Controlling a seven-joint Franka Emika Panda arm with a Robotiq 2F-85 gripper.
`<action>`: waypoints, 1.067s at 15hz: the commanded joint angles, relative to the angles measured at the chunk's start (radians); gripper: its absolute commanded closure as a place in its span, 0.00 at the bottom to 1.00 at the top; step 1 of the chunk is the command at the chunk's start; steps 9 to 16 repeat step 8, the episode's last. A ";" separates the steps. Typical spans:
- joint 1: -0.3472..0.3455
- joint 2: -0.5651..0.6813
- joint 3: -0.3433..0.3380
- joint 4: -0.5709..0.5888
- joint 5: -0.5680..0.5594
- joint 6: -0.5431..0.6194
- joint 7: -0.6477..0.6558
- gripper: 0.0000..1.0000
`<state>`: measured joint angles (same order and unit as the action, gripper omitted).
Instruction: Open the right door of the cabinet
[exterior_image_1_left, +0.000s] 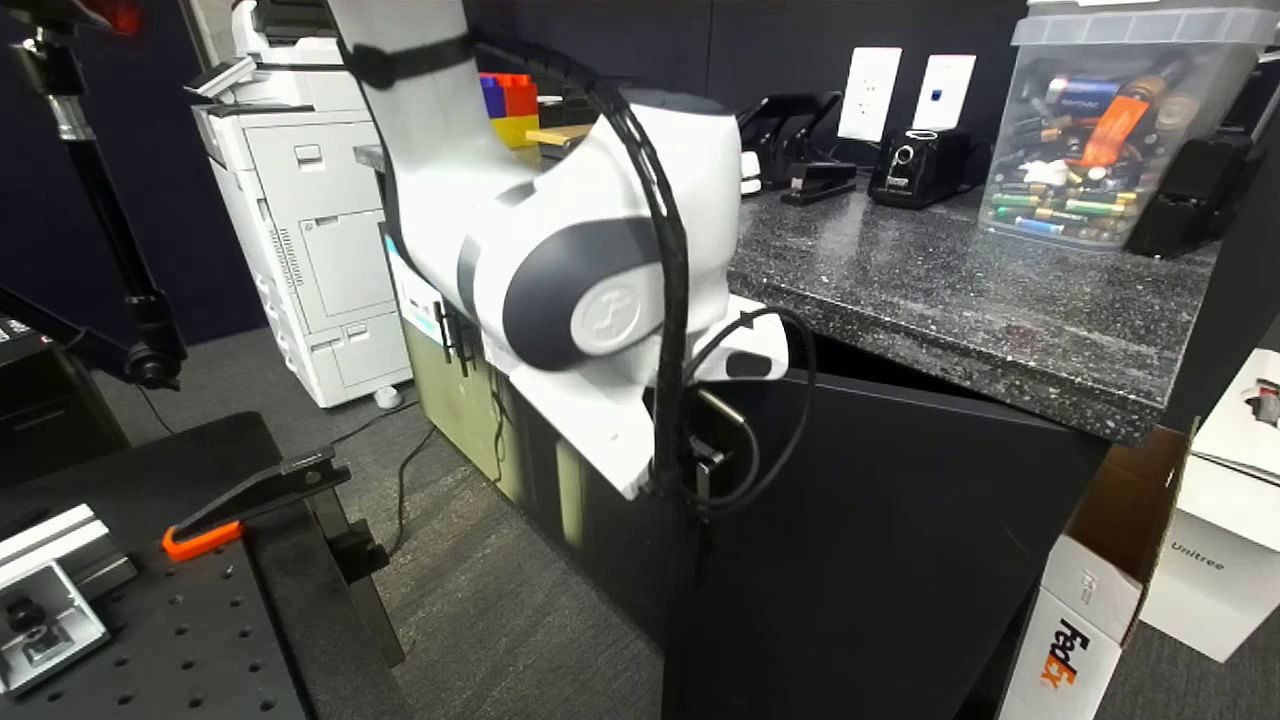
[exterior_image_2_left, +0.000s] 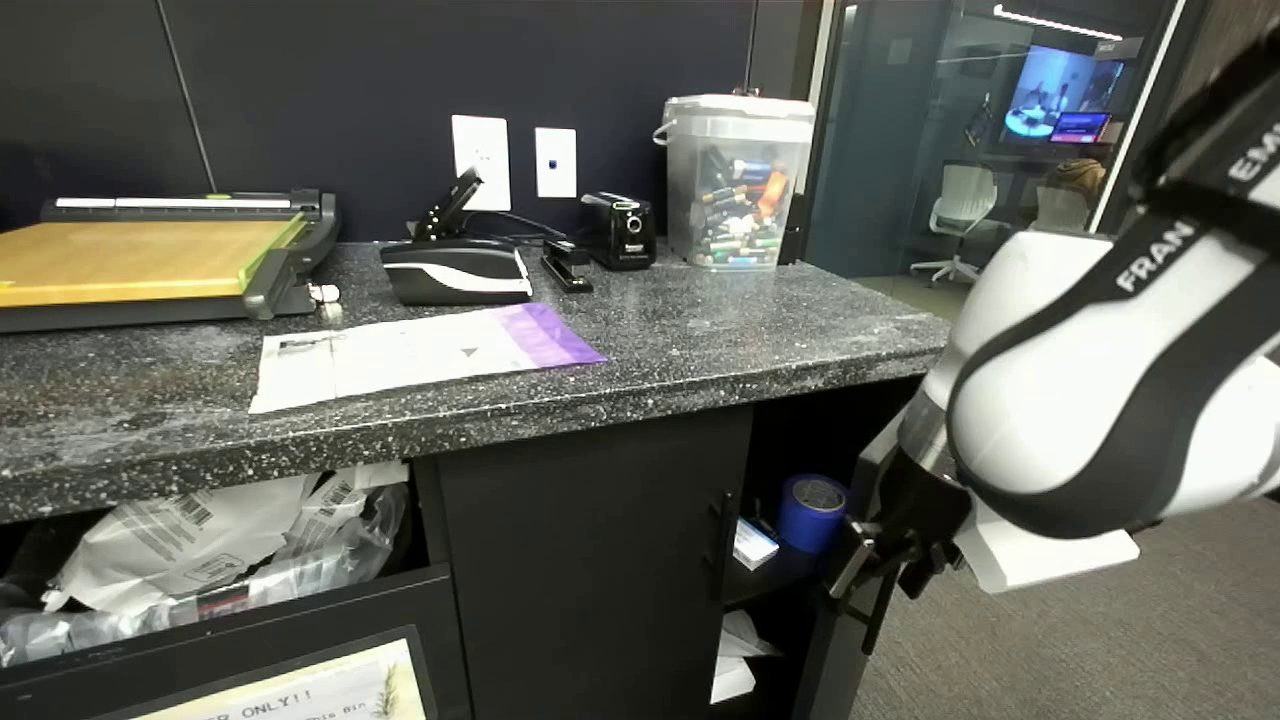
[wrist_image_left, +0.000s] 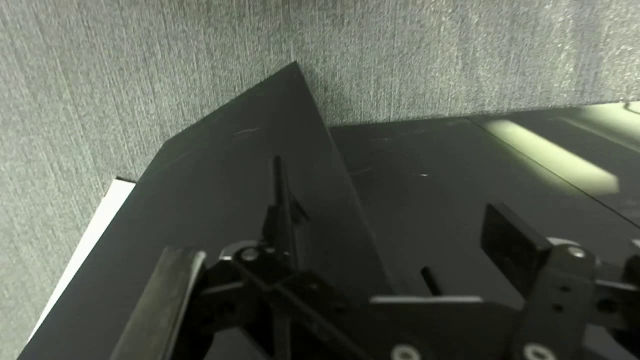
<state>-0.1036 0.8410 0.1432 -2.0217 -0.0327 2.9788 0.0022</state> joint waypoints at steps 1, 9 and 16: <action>0.050 -0.123 0.012 0.008 0.094 -0.276 0.068 0.00; 0.074 -0.114 -0.010 0.013 0.103 -0.259 0.049 0.00; 0.074 -0.114 -0.010 0.013 0.103 -0.259 0.049 0.00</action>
